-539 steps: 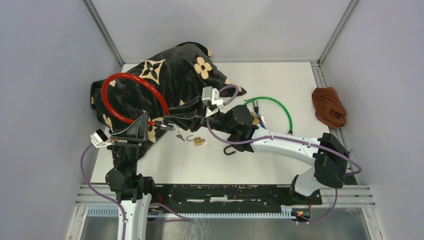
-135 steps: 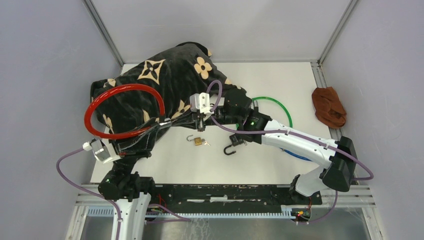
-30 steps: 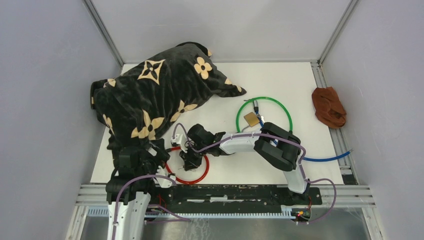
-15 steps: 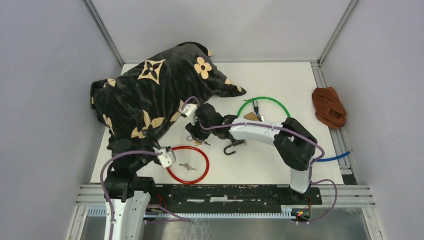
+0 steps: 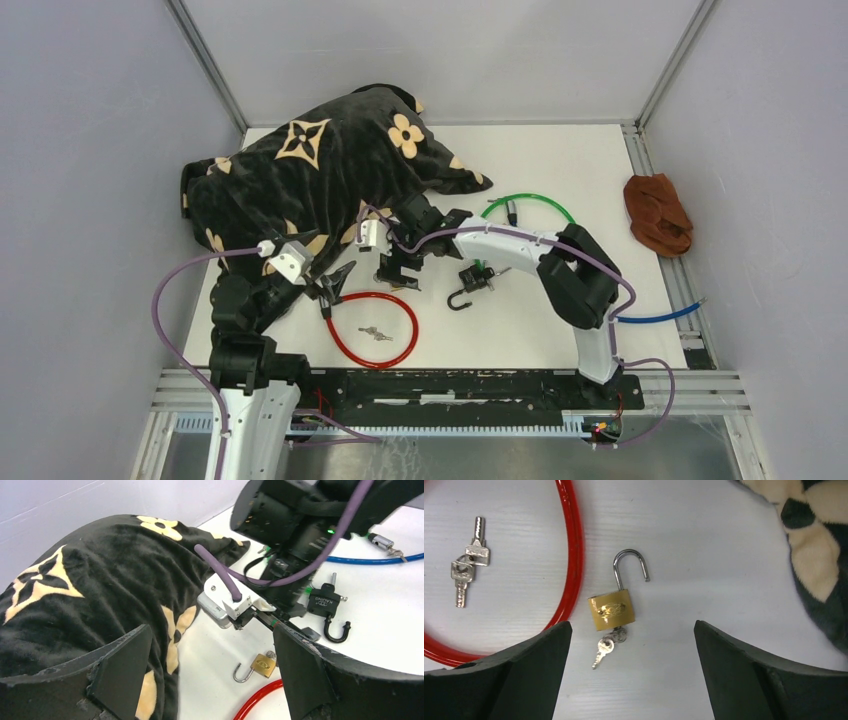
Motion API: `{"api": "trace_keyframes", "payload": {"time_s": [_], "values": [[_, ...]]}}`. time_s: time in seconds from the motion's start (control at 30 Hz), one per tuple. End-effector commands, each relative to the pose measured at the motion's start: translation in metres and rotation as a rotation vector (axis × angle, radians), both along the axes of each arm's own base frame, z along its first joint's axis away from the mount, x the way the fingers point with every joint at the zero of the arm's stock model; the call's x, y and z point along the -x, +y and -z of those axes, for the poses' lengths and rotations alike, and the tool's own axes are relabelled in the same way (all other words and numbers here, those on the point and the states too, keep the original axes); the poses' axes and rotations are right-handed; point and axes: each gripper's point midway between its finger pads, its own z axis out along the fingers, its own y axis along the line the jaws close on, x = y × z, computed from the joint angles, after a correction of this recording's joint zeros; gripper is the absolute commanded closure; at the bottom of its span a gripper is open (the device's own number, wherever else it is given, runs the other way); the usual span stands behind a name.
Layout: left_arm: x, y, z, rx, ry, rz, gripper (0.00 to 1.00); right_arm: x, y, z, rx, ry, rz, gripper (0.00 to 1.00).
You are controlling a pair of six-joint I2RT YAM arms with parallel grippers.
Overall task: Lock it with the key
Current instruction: Place the key at the center of the board, then pick up the lock from the center of the board.
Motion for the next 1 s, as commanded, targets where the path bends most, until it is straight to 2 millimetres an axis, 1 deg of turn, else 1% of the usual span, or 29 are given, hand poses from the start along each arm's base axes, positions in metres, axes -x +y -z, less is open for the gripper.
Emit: {"api": "trace_keyframes", "payload": {"time_s": [0.0,0.07,0.13,0.3,0.4,0.47,0.57,0.67,0.7,0.73,0.77,0.83,0.87,0.9,0.93,0.97], "values": [[0.007,-0.009,-0.013,0.084,0.01,0.045,0.05,0.001,0.008,0.008,0.008,-0.007,-0.294,0.03],[0.01,-0.012,-0.012,0.078,0.013,0.065,0.05,0.002,0.01,0.022,0.048,0.019,-0.338,0.06],[0.01,-0.013,-0.011,0.073,0.015,0.075,0.05,-0.001,0.012,0.034,0.077,0.035,-0.359,0.11],[0.008,-0.011,-0.015,0.07,0.001,0.062,0.05,-0.003,0.011,0.054,0.111,0.059,-0.365,0.21],[0.007,-0.011,-0.014,0.07,0.0,0.063,0.05,-0.002,0.006,0.064,0.131,0.068,-0.349,0.28],[0.006,-0.012,-0.013,0.071,0.002,0.063,0.05,0.0,0.0,0.07,0.148,0.076,-0.338,0.3],[0.005,-0.012,-0.014,0.071,-0.001,0.066,0.05,0.002,-0.004,0.067,0.149,0.07,-0.325,0.3],[0.004,-0.012,-0.015,0.076,-0.005,0.068,0.05,0.001,-0.006,0.066,0.143,0.049,-0.31,0.36],[0.004,-0.012,-0.015,0.078,-0.005,0.068,0.05,0.003,-0.006,0.067,0.138,0.051,-0.313,0.41],[0.004,-0.013,-0.015,0.079,-0.005,0.071,0.05,0.005,-0.005,0.068,0.13,0.061,-0.32,0.51],[0.004,-0.013,-0.014,0.079,-0.003,0.072,0.05,0.009,-0.004,0.067,0.115,0.076,-0.333,0.65],[0.004,-0.013,-0.011,0.07,0.007,0.073,0.07,0.012,-0.004,0.068,0.103,0.09,-0.329,0.84],[0.005,-0.013,-0.006,0.059,0.019,0.075,0.09,0.012,-0.005,0.068,0.097,0.089,-0.322,0.91],[0.005,-0.013,-0.001,0.04,0.03,0.082,0.1,0.01,-0.007,0.066,0.087,0.088,-0.304,0.98],[0.006,-0.014,0.007,0.012,0.043,0.093,0.13,0.007,-0.008,0.062,0.071,0.082,-0.281,1.0],[0.007,-0.014,0.018,-0.017,0.068,0.103,0.19,0.004,-0.01,0.057,0.05,0.084,-0.257,1.0]]}}
